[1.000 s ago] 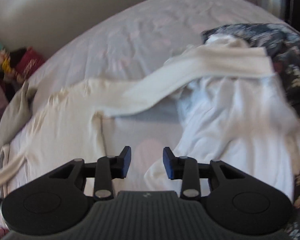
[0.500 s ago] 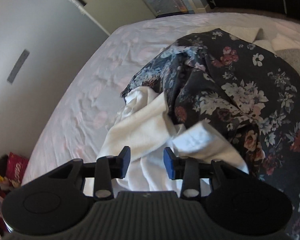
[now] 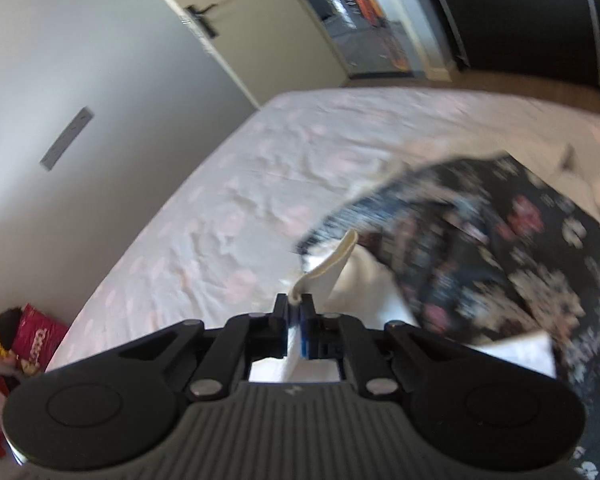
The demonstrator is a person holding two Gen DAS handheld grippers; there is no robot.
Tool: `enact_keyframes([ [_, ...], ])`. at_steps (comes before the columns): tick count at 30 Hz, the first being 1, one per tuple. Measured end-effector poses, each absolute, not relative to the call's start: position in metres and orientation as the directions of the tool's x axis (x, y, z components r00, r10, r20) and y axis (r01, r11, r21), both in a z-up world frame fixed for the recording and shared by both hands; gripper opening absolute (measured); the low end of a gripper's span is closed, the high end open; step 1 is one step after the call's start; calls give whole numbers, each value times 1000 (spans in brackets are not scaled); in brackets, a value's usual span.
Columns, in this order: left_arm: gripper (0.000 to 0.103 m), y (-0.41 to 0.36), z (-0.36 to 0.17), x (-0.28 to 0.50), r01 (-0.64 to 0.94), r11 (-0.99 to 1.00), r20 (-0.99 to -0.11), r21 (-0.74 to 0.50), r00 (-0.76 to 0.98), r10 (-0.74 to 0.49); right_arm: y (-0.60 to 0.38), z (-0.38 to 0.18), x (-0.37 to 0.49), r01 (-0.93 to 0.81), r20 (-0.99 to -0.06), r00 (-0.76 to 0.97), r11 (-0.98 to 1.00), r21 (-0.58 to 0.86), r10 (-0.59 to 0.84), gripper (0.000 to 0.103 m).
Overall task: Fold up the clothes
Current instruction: 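Grasp a sweatshirt sleeve cuff with the right gripper and lift it, then fold the sleeve across the sweatshirt body with the right gripper and release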
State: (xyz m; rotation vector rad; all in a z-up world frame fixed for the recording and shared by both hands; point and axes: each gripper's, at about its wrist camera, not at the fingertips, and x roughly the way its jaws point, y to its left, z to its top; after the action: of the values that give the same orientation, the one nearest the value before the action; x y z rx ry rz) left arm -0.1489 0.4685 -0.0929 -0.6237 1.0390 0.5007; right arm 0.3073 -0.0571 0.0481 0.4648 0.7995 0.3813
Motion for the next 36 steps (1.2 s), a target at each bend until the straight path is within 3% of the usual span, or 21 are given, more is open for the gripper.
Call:
enact_keyframes([
  [10, 50, 484, -86, -151, -652, 711, -882, -264, 462, 96, 92, 148, 276, -457, -465, 618, 771, 443, 634, 6],
  [17, 50, 505, -85, -164, -662, 691, -868, -291, 486, 100, 211, 179, 230, -620, -426, 536, 682, 388, 729, 6],
  [28, 50, 537, -92, -182, -671, 669, -853, -318, 511, 107, 349, 142, 145, -779, -455, 298, 489, 392, 839, 6],
  [36, 50, 551, -92, -188, -657, 682, -829, -321, 543, 133, 419, 54, 100, -823, -567, 112, 396, 408, 816, 6],
])
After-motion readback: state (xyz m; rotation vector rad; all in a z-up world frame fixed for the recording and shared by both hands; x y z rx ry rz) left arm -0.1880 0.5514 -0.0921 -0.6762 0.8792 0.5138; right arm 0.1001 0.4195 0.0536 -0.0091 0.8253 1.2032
